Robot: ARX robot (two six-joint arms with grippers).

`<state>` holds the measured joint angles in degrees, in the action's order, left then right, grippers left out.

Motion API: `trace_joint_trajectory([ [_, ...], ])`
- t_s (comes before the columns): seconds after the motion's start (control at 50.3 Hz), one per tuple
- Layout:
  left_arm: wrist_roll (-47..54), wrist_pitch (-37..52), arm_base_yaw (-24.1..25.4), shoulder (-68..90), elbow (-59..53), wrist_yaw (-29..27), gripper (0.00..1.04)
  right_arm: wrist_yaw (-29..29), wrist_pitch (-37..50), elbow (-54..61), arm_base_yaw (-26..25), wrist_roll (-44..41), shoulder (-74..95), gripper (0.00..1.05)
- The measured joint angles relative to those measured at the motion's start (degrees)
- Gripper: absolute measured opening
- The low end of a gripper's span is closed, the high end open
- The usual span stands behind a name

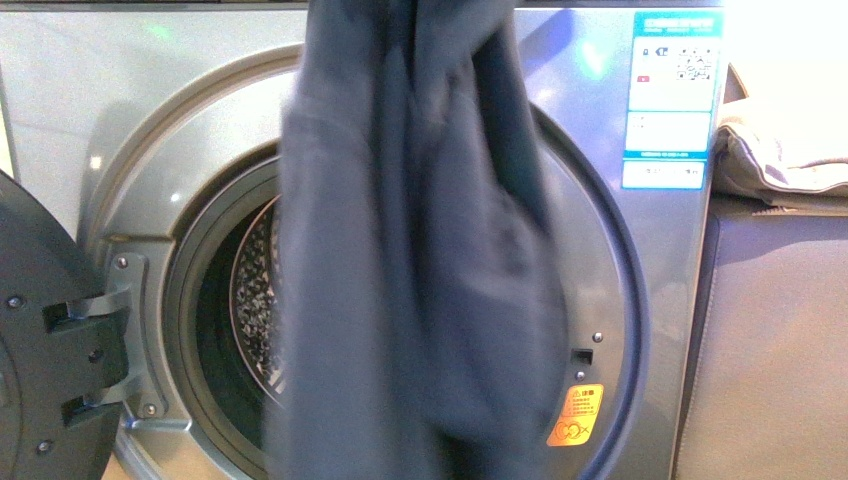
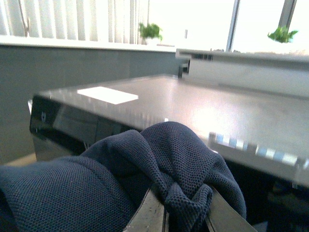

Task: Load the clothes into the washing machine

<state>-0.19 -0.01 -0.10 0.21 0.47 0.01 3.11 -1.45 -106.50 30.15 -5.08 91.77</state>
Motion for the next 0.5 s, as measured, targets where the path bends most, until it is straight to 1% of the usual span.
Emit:
trace_joint_trajectory([
  [0.06,0.00,0.00,0.00,0.00,0.00,0.04,0.98,0.00,2.27,-1.90,0.28,0.00,2.10,0.05],
  [0.238,0.00,0.00,0.00,0.00,0.00,0.00,0.98,0.02,2.10,-1.53,0.52,0.00,5.35,0.05],
  [0.457,-0.04,0.00,0.00,0.00,0.00,0.02,0.98,0.00,2.10,-1.46,0.52,0.00,5.22,0.05],
  [0.477,-0.96,0.44,0.68,0.04,-0.04,1.84,0.98,0.00,2.10,-1.46,0.52,0.00,5.22,0.05],
  [0.497,-2.62,1.53,1.81,0.22,-0.04,5.18,0.98,0.00,2.10,-1.46,0.52,-0.02,5.22,0.05],
])
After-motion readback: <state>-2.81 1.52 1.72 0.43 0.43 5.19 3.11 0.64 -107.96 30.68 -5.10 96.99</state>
